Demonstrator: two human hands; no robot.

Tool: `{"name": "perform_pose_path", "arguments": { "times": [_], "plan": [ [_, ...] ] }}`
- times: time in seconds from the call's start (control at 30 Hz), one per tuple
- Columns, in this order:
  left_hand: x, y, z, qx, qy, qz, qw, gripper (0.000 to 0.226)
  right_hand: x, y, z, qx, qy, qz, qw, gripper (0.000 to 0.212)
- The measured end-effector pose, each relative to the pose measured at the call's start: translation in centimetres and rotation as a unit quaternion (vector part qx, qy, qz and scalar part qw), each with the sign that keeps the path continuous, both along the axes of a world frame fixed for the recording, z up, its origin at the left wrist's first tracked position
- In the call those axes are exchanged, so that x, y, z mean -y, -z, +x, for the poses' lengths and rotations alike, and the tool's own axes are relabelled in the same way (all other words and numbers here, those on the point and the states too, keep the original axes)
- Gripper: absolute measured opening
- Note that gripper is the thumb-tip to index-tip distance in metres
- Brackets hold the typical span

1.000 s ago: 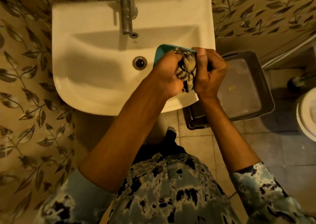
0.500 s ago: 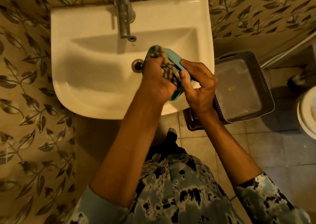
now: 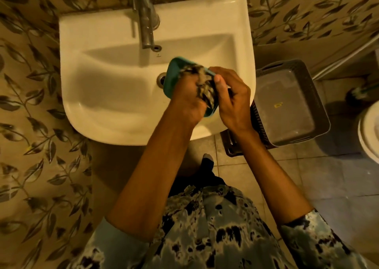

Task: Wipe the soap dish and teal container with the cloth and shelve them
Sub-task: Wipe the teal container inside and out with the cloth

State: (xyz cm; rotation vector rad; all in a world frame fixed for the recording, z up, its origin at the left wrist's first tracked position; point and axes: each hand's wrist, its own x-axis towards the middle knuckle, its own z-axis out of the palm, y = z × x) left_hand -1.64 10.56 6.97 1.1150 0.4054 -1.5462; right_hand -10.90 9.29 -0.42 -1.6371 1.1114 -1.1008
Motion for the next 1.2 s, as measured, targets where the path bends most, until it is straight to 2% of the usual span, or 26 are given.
{"name": "perform_pose_path", "arguments": {
  "times": [0.03,0.1,0.17,0.23,0.27,0.4,0.53,0.57,0.6,0.63,0.67,0.7,0.73,0.8,0.87,0.9,0.93,0.97,1.03,1.1,1.2],
  "plan": [
    [0.0,0.4,-0.3,0.072,0.032,-0.003,0.997,0.017,0.5,-0.5,0.0,-0.002,0.002,0.017,1.0,0.03],
    [-0.6,1.0,-0.7,0.235,0.137,-0.045,0.961,0.022,1.4,-1.2,-0.3,-0.018,-0.007,0.059,0.998,0.033],
    [-0.5,1.0,-0.4,0.29,0.245,-0.085,0.921,0.025,2.0,-1.5,-0.7,-0.042,-0.038,0.101,0.993,0.037],
    [-0.2,0.8,-0.1,0.314,0.316,-0.082,0.891,0.027,1.9,-1.6,-0.9,-0.034,-0.065,0.137,0.988,0.039],
    [0.1,0.8,0.0,0.313,0.33,-0.078,0.887,0.027,1.9,-1.7,-0.9,-0.022,-0.064,0.159,0.985,0.039],
    [0.1,1.5,-0.8,0.286,0.32,-0.059,0.901,0.026,2.0,-1.3,-1.1,-0.051,-0.028,0.252,0.966,0.034],
    [0.6,1.9,-1.5,0.229,0.241,-0.046,0.942,0.024,3.3,-1.4,-1.0,-0.103,-0.051,0.276,0.954,0.051],
    [0.7,1.9,-1.5,0.263,0.241,-0.047,0.933,0.021,3.7,-1.6,-1.0,-0.121,-0.056,0.265,0.955,0.053],
    [0.6,2.0,-1.3,0.358,0.26,-0.056,0.895,0.016,4.2,-1.9,-1.0,-0.146,-0.057,0.248,0.956,0.055],
    [0.4,2.1,-0.9,0.497,0.292,-0.075,0.814,0.015,4.8,-2.1,-1.0,-0.171,-0.056,0.229,0.957,0.056],
    [0.1,2.4,-0.5,0.64,0.319,-0.105,0.692,0.023,5.5,-2.4,-1.1,-0.192,-0.055,0.212,0.957,0.056],
    [-0.4,2.8,-0.1,0.746,0.335,-0.139,0.558,0.034,6.2,-2.8,-1.2,-0.206,-0.057,0.202,0.956,0.054],
    [-0.6,3.1,0.4,0.81,0.344,-0.178,0.44,0.041,6.7,-3.2,-1.3,-0.216,-0.063,0.198,0.954,0.053],
    [-0.6,3.8,1.7,0.851,0.377,-0.258,0.259,0.038,7.4,-3.9,-1.5,-0.235,-0.082,0.191,0.949,0.054],
    [0.0,4.6,2.9,0.856,0.423,-0.285,0.088,0.028,7.8,-4.2,-1.4,-0.252,-0.093,0.173,0.948,0.056],
    [0.2,4.8,3.1,0.86,0.437,-0.262,0.031,0.024,7.9,-4.3,-1.2,-0.261,-0.095,0.162,0.947,0.055],
    [0.3,4.8,3.0,0.867,0.448,-0.216,0.007,0.022,7.9,-4.4,-0.9,-0.27,-0.093,0.145,0.947,0.053],
    [0.1,4.7,2.6,0.873,0.459,-0.165,0.003,0.02,8.0,-4.4,-0.5,-0.277,-0.087,0.121,0.949,0.049],
    [0.0,4.1,1.2,0.857,0.507,-0.089,0.036,0.023,7.9,-4.5,0.1,-0.275,-0.066,0.068,0.957,0.045],
    [-0.1,3.8,0.4,0.821,0.553,-0.054,0.13,0.031,7.5,-4.5,0.6,-0.258,-0.053,0.037,0.964,0.046],
    [0.6,3.5,-0.2,0.734,0.593,-0.053,0.327,0.036,6.7,-4.1,0.8,-0.234,-0.029,0.003,0.972,0.043]
  ]
}}
